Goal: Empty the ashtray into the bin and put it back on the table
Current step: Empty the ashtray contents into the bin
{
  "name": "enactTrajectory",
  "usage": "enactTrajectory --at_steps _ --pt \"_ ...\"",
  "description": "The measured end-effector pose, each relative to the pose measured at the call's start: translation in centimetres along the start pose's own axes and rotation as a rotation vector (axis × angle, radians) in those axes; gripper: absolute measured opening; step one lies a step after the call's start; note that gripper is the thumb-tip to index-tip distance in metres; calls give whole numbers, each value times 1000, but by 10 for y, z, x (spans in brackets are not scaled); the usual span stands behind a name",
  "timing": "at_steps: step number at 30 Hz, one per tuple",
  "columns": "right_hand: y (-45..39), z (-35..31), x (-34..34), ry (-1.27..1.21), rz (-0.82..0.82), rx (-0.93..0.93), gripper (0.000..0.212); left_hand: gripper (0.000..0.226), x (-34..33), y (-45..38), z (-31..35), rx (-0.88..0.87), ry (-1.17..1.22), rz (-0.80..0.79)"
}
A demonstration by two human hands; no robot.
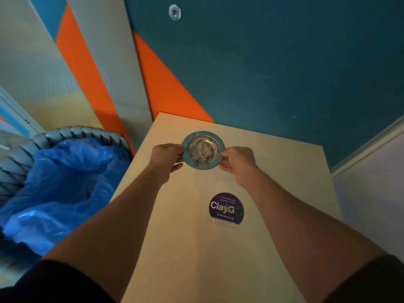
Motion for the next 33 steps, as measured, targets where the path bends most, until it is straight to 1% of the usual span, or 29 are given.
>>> enactTrajectory --at_steps 9,18,21,22,25,28,30,33 --pt "15 7 -116 44 -104 -9 10 5 115 -17 -4 15 59 83" --pt "18 22 -226 123 -200 -9 13 12 219 -36 -16 18 64 205" --pt "16 32 -262 158 -227 -15 11 14 251 -47 -28 33 64 233" --pt "14 35 -272 172 -237 -18 9 14 261 -50 -32 37 69 242" --pt "10 45 -299 219 -264 -29 15 15 284 -59 -43 49 88 261" --pt "4 53 -324 256 -280 -28 8 18 305 -69 -51 57 107 294" --pt "-1 58 -339 280 -293 -8 12 19 317 -76 -57 66 125 311" --pt "-9 67 -361 335 -329 31 9 18 336 -88 -67 87 129 363"
Point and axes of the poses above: each hand's wrist, its own y-axis away from the middle knuckle, its own x-axis out of the back of the hand, z = x × y, the point moved 7 cm from there along -y, towards the middle knuckle, and after that the axes turned 2 degrees about -z, right-handed, at the moved point
